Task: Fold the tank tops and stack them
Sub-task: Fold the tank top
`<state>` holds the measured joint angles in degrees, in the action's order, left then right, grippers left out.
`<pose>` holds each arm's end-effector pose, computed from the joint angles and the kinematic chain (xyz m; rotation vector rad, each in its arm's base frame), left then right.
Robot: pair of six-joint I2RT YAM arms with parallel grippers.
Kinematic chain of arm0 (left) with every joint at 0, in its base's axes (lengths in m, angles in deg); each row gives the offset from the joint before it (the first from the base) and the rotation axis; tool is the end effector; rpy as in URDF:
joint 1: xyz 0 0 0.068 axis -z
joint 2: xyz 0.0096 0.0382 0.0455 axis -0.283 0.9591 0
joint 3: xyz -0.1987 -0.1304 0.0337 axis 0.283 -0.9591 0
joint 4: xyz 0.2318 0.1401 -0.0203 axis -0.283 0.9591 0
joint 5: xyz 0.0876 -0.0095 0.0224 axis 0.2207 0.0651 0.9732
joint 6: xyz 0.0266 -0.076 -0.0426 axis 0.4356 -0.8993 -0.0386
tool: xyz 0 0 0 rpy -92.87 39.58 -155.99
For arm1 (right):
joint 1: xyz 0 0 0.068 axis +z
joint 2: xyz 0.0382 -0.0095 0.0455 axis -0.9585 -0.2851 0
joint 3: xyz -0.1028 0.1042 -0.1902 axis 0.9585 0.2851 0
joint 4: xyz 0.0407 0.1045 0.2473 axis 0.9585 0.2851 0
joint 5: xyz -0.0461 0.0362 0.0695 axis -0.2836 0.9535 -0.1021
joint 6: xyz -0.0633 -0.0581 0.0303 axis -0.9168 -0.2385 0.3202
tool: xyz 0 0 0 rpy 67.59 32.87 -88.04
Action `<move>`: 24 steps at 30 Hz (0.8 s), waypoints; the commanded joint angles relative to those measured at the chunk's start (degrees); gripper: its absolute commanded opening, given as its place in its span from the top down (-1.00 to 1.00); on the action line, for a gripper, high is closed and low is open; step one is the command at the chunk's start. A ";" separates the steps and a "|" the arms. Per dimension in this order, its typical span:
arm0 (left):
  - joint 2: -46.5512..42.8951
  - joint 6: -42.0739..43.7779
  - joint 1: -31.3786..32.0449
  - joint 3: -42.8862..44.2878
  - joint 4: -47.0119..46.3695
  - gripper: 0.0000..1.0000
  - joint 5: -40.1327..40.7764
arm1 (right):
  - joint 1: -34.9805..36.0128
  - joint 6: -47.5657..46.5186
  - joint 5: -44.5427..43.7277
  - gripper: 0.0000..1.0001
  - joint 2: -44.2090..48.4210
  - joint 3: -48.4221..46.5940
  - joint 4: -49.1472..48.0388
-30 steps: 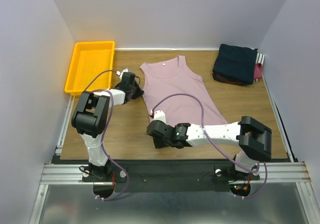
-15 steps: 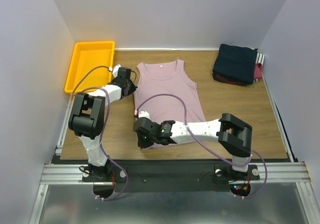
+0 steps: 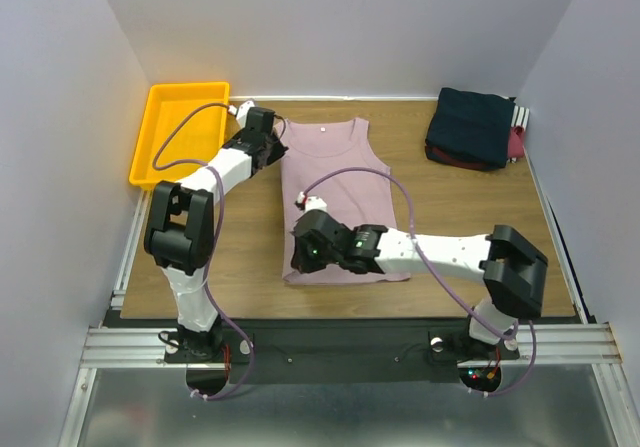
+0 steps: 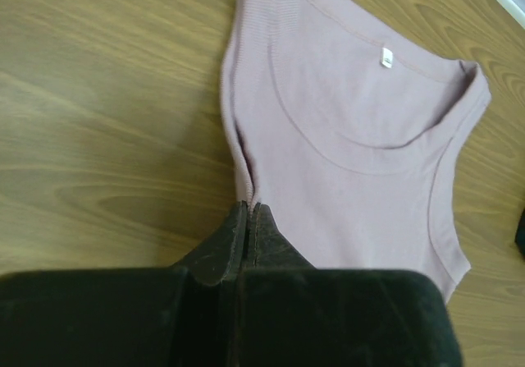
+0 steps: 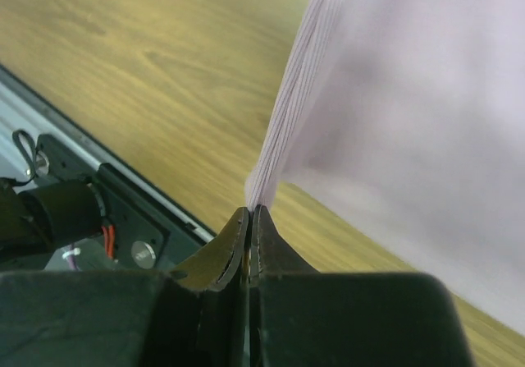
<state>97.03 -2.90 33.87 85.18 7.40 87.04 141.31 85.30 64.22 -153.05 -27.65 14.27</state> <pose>0.4457 -0.1300 0.1781 -0.4957 2.1131 -0.4615 0.1650 0.3795 0.1632 -0.4462 2.4405 0.7920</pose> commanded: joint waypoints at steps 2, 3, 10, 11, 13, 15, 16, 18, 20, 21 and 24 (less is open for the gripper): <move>3.85 -0.97 3.04 5.92 1.41 1.00 1.38 | -2.66 0.84 0.15 0.99 7.31 7.05 -1.82; 4.47 -1.06 3.31 6.45 1.50 1.00 1.47 | -3.18 1.01 0.15 0.99 8.19 8.21 -2.08; 9.83 -1.59 6.38 10.93 2.73 1.00 1.56 | -5.65 2.59 -0.11 0.99 13.90 16.38 -3.58; 10.19 -1.67 6.47 11.11 2.64 1.00 1.56 | -5.74 2.77 -0.29 0.99 14.17 16.91 -3.67; 10.72 -1.59 7.00 11.64 2.73 1.00 1.56 | -5.74 3.30 -0.46 0.99 14.87 18.32 -3.84; 11.42 -1.50 7.62 12.34 2.73 1.00 1.56 | -5.83 3.74 -1.08 0.99 15.92 20.25 -4.11; 11.68 -1.50 7.79 12.69 2.73 1.00 1.48 | -5.91 4.09 -1.25 0.99 16.19 20.78 -4.19; 12.30 -1.50 8.41 13.05 2.64 1.00 1.39 | -5.91 4.44 -1.61 0.99 16.63 22.19 -4.46; 12.74 -1.50 8.85 13.31 2.64 1.00 1.30 | -5.91 4.79 -1.78 0.99 16.81 22.98 -4.55; 13.09 -1.50 9.20 13.31 2.64 1.00 1.39 | -5.91 4.88 -1.87 0.99 16.90 23.68 -4.63; 13.53 -1.59 9.81 13.31 2.64 1.00 1.47 | -5.91 5.67 -2.22 0.99 17.60 25.35 -4.98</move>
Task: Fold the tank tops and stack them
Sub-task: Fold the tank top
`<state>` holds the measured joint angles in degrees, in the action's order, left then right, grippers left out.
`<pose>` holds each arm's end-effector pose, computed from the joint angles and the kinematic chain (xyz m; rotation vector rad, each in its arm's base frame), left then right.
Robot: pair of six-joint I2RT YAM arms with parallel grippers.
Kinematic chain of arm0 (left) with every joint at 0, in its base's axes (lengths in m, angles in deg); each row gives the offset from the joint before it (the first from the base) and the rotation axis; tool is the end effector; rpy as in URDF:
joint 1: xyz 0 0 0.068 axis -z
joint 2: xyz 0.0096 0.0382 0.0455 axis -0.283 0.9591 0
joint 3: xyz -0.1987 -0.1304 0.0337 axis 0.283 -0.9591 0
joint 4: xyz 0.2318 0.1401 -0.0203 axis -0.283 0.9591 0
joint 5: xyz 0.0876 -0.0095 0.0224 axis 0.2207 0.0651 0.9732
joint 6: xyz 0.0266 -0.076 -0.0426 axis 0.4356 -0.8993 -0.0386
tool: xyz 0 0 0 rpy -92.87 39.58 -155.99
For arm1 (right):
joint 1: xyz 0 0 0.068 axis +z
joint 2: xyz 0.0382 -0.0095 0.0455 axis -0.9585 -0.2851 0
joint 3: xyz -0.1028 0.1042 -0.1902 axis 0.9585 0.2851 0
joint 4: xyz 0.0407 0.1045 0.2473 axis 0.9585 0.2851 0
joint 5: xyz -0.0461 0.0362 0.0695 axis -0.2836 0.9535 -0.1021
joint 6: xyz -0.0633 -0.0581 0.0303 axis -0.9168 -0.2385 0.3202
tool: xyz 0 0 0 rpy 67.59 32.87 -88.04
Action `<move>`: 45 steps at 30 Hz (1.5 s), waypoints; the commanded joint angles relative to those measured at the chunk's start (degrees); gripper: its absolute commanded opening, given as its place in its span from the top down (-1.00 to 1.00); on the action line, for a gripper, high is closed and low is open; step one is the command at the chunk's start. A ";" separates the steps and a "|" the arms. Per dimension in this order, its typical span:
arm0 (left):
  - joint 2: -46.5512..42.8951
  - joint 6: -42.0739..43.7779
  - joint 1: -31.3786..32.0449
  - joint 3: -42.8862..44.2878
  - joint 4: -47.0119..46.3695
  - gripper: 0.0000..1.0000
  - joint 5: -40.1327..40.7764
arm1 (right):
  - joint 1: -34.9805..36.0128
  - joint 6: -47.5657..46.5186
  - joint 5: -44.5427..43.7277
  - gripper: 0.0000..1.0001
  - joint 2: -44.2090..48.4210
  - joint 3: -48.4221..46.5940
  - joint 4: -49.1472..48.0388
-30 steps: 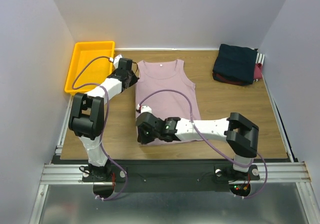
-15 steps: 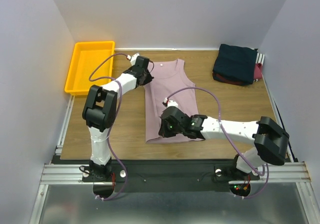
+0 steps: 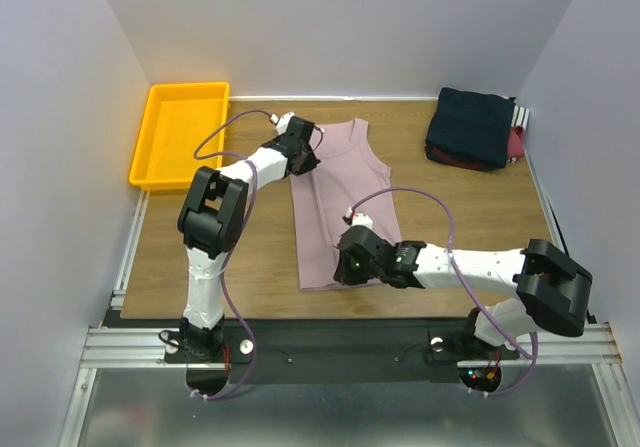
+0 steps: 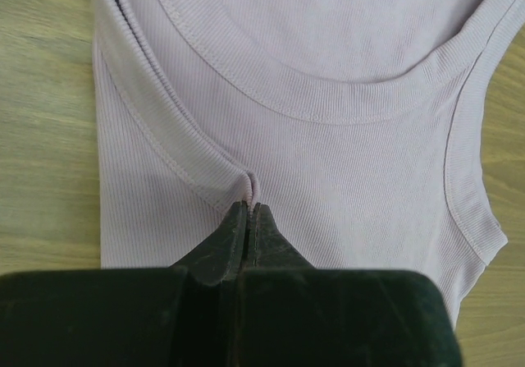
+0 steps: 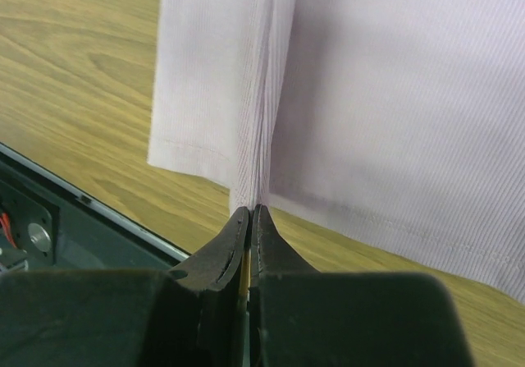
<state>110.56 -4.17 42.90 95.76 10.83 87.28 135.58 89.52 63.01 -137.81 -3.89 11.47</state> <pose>0.4521 -0.2140 0.1307 -0.3644 2.2638 -0.4962 0.1635 0.2845 0.1157 -0.2381 2.5355 0.6668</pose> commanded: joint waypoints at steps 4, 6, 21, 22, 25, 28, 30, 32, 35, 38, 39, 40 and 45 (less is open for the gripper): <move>0.27 -0.14 1.40 2.38 -0.70 1.00 1.41 | -0.19 2.33 -0.41 0.99 3.16 3.97 -3.33; 0.44 -0.23 1.67 2.29 -0.88 1.00 1.58 | -0.19 2.60 -0.41 0.99 3.16 4.67 -3.94; -1.84 2.14 2.90 -0.69 -4.30 0.26 -0.17 | -0.19 3.83 1.00 0.73 5.09 9.42 -6.50; -2.45 2.49 2.90 -1.13 -5.35 0.18 -0.43 | -0.19 3.91 0.91 0.48 5.61 9.51 -6.49; -5.00 4.25 2.90 -0.87 -6.06 0.10 -1.40 | -0.19 3.13 -0.22 0.06 8.42 9.86 -6.32; -7.99 5.39 2.90 -0.61 -6.24 0.06 -2.02 | -0.27 2.42 -2.07 -0.12 11.24 8.55 -4.66; -10.45 5.66 2.90 -1.05 -7.64 0.06 -2.46 | -0.36 1.63 -3.83 -0.18 13.00 7.06 -2.46; -12.81 5.05 2.90 -2.27 -7.73 0.06 -2.63 | -1.15 0.23 -6.45 -0.17 13.96 4.34 0.95; -16.24 2.51 3.59 -6.39 -8.34 0.12 -3.59 | -10.70 -4.60 -1.84 -0.12 13.79 0.74 3.17; -19.06 0.22 6.22 -12.53 -9.66 0.22 -3.08 | -25.02 -10.75 3.69 -0.10 9.68 -4.35 3.17; -19.59 -0.40 7.19 -14.04 -9.93 0.27 -3.16 | -28.28 -11.81 5.73 -0.07 7.84 -6.29 3.17; -20.03 -1.28 8.25 -17.27 -10.97 0.35 -3.16 | -34.05 -13.56 7.40 -0.04 3.64 -7.88 3.09; -20.04 -3.13 15.98 -23.72 -13.62 0.38 -2.46 | -43.60 -17.53 7.94 -0.01 -9.39 -18.78 3.00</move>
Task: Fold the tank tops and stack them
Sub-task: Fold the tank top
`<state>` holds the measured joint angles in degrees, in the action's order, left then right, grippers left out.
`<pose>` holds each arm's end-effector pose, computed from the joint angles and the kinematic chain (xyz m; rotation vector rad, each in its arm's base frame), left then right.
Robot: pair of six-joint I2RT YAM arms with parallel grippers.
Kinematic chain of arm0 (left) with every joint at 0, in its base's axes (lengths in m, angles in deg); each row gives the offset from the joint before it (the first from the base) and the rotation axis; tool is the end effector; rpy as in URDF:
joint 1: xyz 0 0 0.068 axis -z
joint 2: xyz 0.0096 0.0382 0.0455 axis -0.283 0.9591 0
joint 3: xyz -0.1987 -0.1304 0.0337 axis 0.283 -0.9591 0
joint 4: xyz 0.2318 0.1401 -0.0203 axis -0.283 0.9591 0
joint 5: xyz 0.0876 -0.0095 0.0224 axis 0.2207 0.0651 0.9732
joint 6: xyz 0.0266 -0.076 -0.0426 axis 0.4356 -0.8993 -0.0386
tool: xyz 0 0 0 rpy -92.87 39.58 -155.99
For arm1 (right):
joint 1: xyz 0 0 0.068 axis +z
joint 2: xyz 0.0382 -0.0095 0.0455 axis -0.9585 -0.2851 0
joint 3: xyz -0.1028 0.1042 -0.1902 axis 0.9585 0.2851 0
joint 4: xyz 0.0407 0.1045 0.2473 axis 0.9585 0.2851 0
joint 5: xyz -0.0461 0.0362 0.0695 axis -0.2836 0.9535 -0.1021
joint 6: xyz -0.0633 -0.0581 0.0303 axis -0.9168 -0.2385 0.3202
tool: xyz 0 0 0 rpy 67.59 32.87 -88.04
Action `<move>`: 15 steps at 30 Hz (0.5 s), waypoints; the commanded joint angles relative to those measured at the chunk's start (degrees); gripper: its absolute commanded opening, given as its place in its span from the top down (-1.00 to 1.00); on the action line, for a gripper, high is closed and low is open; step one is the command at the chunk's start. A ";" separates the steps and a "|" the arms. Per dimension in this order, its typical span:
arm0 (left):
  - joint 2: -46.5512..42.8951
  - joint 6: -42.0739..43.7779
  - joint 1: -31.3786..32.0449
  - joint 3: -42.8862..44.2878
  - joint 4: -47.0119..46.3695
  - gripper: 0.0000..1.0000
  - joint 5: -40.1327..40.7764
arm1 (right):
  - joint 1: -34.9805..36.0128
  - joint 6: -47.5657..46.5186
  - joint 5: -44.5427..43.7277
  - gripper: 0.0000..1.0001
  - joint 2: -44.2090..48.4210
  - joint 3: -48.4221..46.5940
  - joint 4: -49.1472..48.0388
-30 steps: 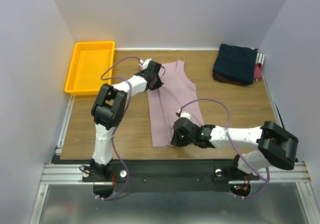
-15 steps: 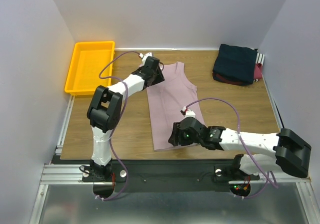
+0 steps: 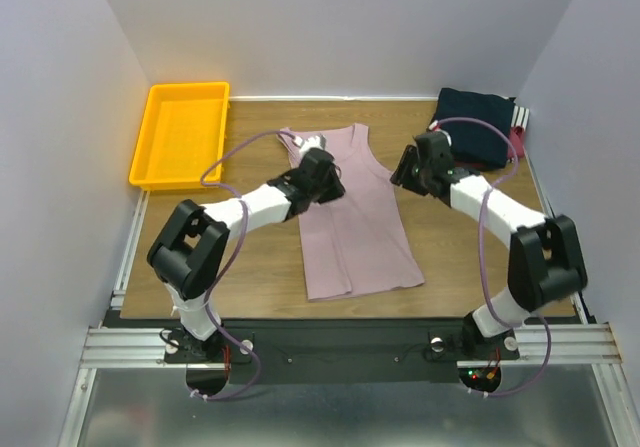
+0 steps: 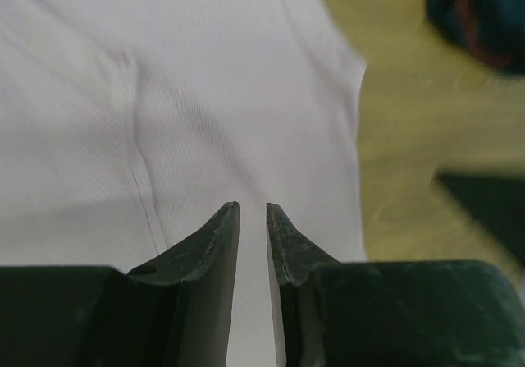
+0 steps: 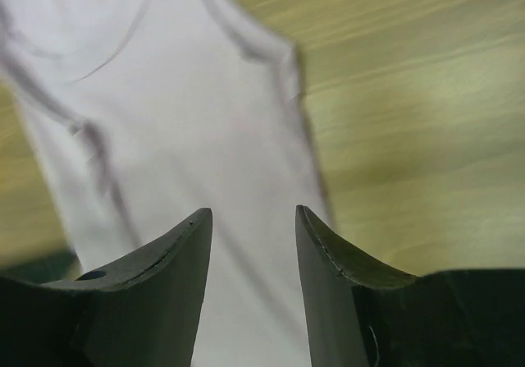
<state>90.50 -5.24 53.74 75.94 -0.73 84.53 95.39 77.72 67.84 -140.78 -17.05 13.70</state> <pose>0.3555 -0.2634 0.1843 -0.1447 2.1330 -0.7781 0.3458 0.1343 0.1757 0.3284 2.3151 0.4537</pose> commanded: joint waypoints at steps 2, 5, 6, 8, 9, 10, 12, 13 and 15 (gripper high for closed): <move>0.99 -2.93 9.96 -5.64 -2.06 0.42 1.43 | -5.43 -8.18 2.59 -0.01 -12.02 -11.85 0.68; 1.78 -3.03 13.05 -7.41 -1.97 0.44 2.23 | -5.87 -9.59 1.62 -0.01 -16.35 -14.85 0.68; 2.05 -2.94 14.11 -7.67 -1.80 0.44 3.19 | -5.87 -9.94 0.23 -0.01 -18.46 -15.91 0.68; 2.14 -2.94 16.30 -8.03 -0.66 0.44 4.16 | -5.87 -11.17 0.04 -0.02 -20.75 -18.01 0.68; 2.14 -2.94 16.92 -8.03 0.04 0.44 5.12 | -5.87 -11.87 0.30 -0.02 -22.76 -18.46 0.51; 2.23 -2.94 17.45 -7.94 1.44 0.44 5.65 | -5.87 -12.05 -0.13 -0.02 -23.57 -18.90 0.50; 2.75 -2.76 18.77 -7.77 2.94 0.44 6.71 | -5.87 -12.32 -1.10 -0.02 -25.67 -19.87 0.59; 3.10 -2.76 19.21 -7.42 4.08 0.44 7.15 | -5.87 -12.32 -1.19 -0.02 -26.21 -20.13 0.59; 4.07 -2.67 20.35 -6.71 7.86 0.44 8.90 | -5.78 -12.15 -1.37 0.01 -27.35 -20.57 0.59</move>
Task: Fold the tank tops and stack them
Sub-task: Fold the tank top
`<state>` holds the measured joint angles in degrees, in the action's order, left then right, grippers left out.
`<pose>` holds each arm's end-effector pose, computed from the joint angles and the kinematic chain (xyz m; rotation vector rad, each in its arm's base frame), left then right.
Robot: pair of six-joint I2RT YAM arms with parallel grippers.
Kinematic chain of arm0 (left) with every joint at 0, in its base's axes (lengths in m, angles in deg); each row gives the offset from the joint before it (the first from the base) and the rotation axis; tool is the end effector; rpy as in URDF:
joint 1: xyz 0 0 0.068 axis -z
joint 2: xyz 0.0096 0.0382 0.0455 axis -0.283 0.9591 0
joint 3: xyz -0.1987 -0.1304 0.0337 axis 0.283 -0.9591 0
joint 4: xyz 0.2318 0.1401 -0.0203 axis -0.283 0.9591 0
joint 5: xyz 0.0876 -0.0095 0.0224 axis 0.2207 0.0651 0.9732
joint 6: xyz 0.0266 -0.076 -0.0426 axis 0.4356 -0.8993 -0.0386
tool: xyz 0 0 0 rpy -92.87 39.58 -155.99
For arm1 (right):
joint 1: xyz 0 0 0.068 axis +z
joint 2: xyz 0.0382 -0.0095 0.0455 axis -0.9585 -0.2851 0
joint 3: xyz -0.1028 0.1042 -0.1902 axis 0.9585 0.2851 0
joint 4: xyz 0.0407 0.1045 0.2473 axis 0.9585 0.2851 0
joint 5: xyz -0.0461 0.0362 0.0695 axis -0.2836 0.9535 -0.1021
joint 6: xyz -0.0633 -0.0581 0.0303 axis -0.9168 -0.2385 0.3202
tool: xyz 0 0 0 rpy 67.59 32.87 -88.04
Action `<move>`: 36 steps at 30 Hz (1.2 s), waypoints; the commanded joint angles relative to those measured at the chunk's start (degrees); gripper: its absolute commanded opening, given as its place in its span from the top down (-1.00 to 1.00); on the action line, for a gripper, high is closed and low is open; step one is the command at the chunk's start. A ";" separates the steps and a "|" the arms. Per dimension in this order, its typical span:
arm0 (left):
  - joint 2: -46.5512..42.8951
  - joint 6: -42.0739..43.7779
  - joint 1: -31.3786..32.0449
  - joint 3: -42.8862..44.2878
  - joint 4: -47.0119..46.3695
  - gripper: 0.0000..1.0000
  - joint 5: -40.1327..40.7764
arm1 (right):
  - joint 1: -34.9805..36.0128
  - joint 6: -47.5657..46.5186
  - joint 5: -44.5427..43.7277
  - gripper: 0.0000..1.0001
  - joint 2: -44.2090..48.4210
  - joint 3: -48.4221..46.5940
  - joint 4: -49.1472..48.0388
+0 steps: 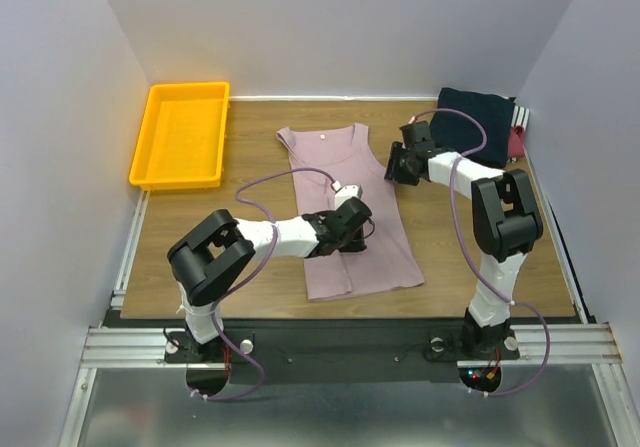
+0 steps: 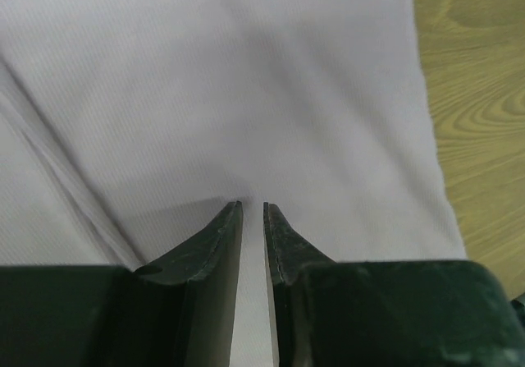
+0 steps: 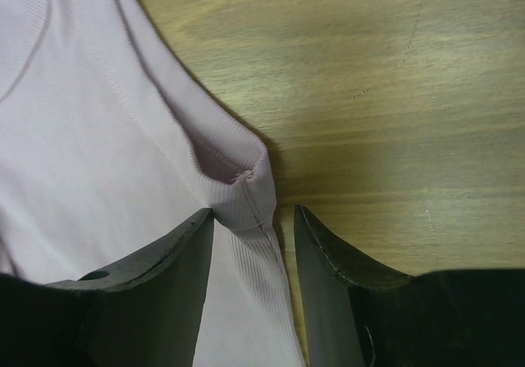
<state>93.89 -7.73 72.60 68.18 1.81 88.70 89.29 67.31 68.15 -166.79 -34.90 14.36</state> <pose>0.2400 -0.3368 0.1051 0.1530 2.3863 -0.7340 0.4289 0.1173 0.1092 0.2454 2.4536 0.2565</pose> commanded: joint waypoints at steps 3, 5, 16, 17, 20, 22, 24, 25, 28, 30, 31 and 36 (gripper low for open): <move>1.12 -0.18 2.55 0.79 7.97 0.44 5.00 | 0.23 -1.39 -2.99 0.02 -2.05 -2.63 -0.06; 1.21 -0.18 2.72 -0.26 8.76 0.44 4.74 | 0.23 -1.13 -3.08 0.03 -2.66 -2.37 -0.06; -0.81 1.14 2.90 -4.40 12.01 0.46 1.05 | 0.31 2.56 -5.54 0.09 3.66 9.49 -2.26; -1.16 0.96 2.81 -5.01 12.71 0.46 1.04 | 0.23 2.83 -5.37 0.09 4.53 10.89 -3.04; -2.65 0.87 2.81 -6.42 14.03 0.46 1.13 | 0.23 3.53 -5.45 0.09 8.57 15.20 -4.10; -3.79 0.96 2.90 -7.21 15.26 0.46 0.78 | 0.23 3.62 -5.89 0.08 11.12 17.58 -4.37; -5.28 0.96 2.90 -8.08 15.62 0.46 -0.09 | 0.23 3.53 -5.98 0.07 12.01 18.28 -4.46; -5.73 0.87 3.08 -8.44 15.88 0.46 -0.19 | 0.14 3.36 -6.07 0.07 12.27 18.29 -4.46; -7.66 1.13 3.43 -8.45 17.46 0.46 0.43 | 0.23 3.01 -5.19 0.07 11.67 17.41 -4.63; -9.24 1.31 3.95 -7.13 18.95 0.45 1.74 | 0.23 2.83 -3.80 0.07 10.44 15.83 -4.72; -9.68 1.75 4.30 -5.82 19.66 0.41 2.01 | 0.23 2.74 -3.35 0.07 10.08 14.61 -4.72; -12.14 2.89 6.15 -1.24 20.72 0.25 2.63 | 0.23 3.27 -1.41 0.09 10.68 14.15 -4.72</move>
<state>85.30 -6.51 77.17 62.32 18.39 89.69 89.31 70.33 65.22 -157.37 -18.95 10.16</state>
